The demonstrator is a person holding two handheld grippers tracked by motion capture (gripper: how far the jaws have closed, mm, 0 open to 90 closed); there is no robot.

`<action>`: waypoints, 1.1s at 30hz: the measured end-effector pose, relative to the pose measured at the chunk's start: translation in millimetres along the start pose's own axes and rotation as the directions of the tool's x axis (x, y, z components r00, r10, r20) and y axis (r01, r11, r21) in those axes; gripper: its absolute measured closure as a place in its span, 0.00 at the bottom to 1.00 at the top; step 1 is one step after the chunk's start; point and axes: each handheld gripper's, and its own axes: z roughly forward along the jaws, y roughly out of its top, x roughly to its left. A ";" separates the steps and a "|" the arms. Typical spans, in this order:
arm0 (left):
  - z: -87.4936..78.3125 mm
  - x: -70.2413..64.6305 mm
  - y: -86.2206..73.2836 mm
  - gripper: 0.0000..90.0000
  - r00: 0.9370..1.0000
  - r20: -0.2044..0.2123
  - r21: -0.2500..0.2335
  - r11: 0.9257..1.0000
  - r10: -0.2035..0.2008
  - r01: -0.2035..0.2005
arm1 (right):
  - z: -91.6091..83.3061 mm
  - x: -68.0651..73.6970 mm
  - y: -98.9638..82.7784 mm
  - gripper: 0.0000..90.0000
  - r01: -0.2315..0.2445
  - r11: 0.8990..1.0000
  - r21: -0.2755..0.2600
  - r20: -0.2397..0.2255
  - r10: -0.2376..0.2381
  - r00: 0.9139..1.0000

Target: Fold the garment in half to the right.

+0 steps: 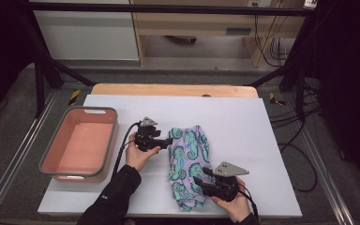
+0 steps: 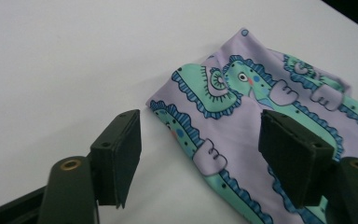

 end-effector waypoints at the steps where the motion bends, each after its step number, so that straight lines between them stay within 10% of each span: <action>1: -3.3 0.0 -1.3 0.28 1.000 0.003 0.000 1.000 0.007 -0.007 | -1.0 -3.4 -0.3 0.49 -0.004 1.000 0.001 0.003 0.004 1.000; 16: -27.5 -7.5 -5.1 0.05 0.999 0.032 -0.007 0.999 0.043 -0.043 | -14.1 -36.6 -9.1 0.21 -0.071 0.996 0.045 0.035 0.069 0.997; 33: 3.5 -16.5 13.7 0.05 0.999 0.016 0.016 0.999 0.033 -0.033 | -21.6 -43.3 -12.9 0.15 -0.082 0.995 0.058 0.037 0.080 0.996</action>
